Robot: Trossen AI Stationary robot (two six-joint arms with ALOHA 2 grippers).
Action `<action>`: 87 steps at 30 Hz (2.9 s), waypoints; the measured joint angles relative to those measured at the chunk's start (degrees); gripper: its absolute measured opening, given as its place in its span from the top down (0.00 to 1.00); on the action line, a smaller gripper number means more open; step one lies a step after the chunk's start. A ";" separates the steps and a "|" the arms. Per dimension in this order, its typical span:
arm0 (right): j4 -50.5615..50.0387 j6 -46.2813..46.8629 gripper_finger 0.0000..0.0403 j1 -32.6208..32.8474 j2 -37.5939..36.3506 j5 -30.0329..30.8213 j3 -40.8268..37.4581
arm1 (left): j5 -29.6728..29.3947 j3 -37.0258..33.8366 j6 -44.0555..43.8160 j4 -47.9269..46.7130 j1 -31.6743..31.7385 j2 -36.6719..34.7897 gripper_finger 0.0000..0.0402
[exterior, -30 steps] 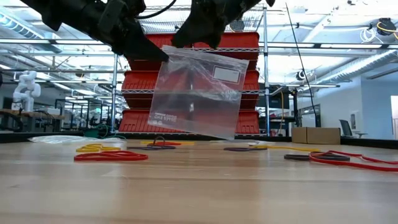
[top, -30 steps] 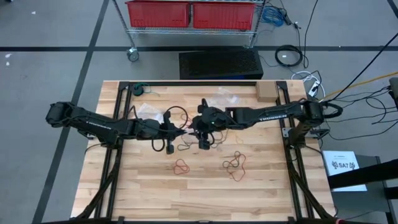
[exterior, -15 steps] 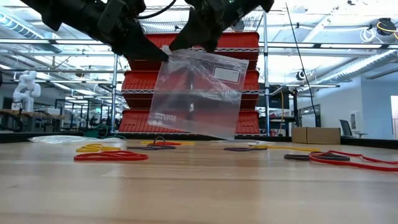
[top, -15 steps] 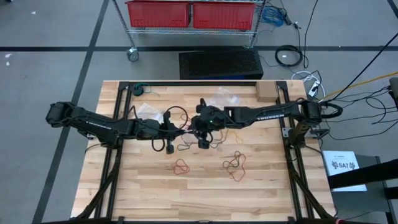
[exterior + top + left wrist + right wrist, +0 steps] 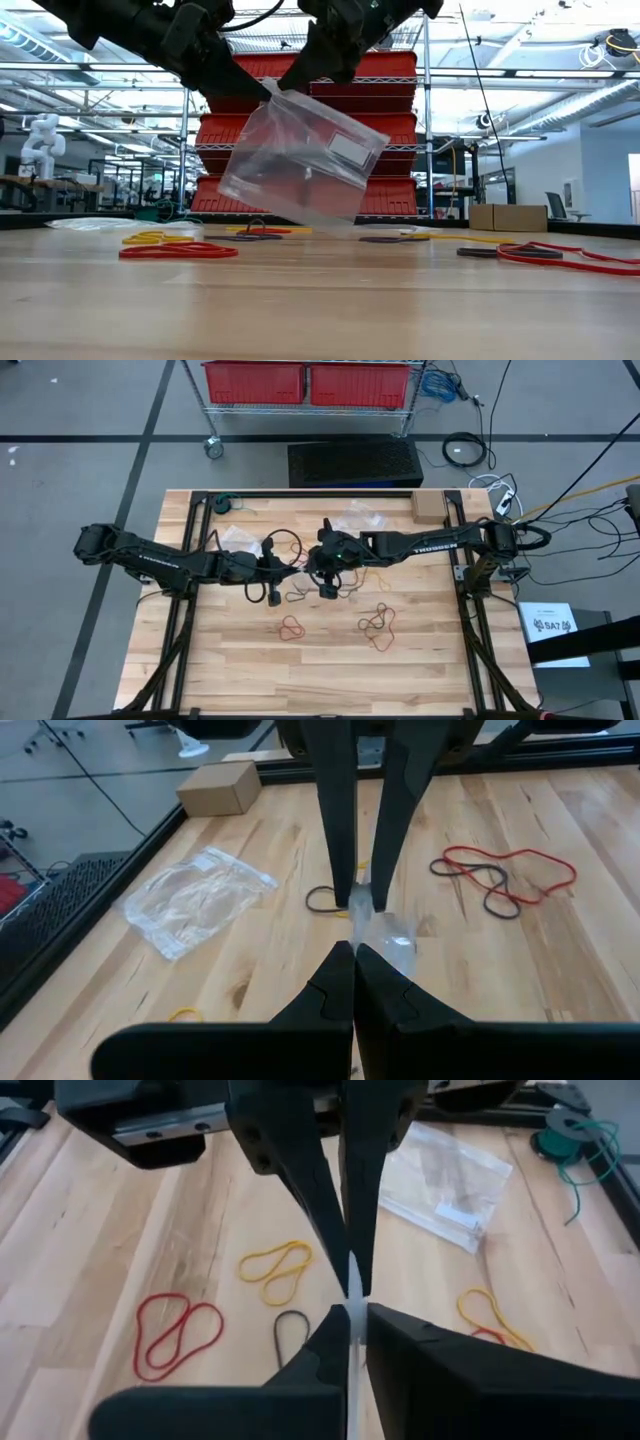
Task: Sort rubber bands
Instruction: Open the bottom zip bag
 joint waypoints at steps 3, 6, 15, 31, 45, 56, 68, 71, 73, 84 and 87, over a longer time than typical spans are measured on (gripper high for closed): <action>-1.29 0.17 0.99 0.03 -0.02 -0.01 0.00 | -0.06 0.00 -0.02 -0.02 -0.01 0.00 1.00; -3.00 0.20 0.99 0.04 -0.10 -0.02 0.02 | -0.11 0.00 -0.02 -0.02 0.00 0.00 1.00; -10.18 1.05 0.99 0.04 -4.37 2.35 0.00 | -0.35 0.02 -0.04 0.44 -0.02 -0.07 1.00; -23.73 5.38 0.99 0.17 -6.99 2.62 0.00 | -0.33 0.02 -0.13 1.75 -0.02 -0.28 1.00; -33.49 9.09 0.98 0.58 -6.99 2.56 0.00 | -0.28 0.02 -0.13 1.25 -0.02 -0.70 1.00; -38.15 10.86 0.88 0.85 -6.99 2.59 4.09 | -0.28 0.02 -0.17 1.25 -0.02 -0.91 1.00; -29.92 4.45 0.76 1.14 -6.58 2.64 11.37 | 0.61 0.02 -0.30 1.25 -0.02 -0.92 1.00; -26.76 2.69 0.89 1.18 -5.88 2.85 8.67 | 0.63 0.02 -0.38 1.25 -0.02 -0.92 1.00; -23.45 2.66 0.97 1.27 -5.69 3.12 7.30 | 0.63 0.02 -0.67 0.88 -0.01 -0.92 1.00; -16.98 4.22 1.00 2.02 -2.94 4.20 4.63 | 0.66 0.02 -1.68 -0.28 -0.02 -0.90 1.00; -16.71 4.19 1.00 1.97 -1.69 4.94 4.63 | 0.66 0.02 -1.68 -0.33 -0.02 -0.90 1.00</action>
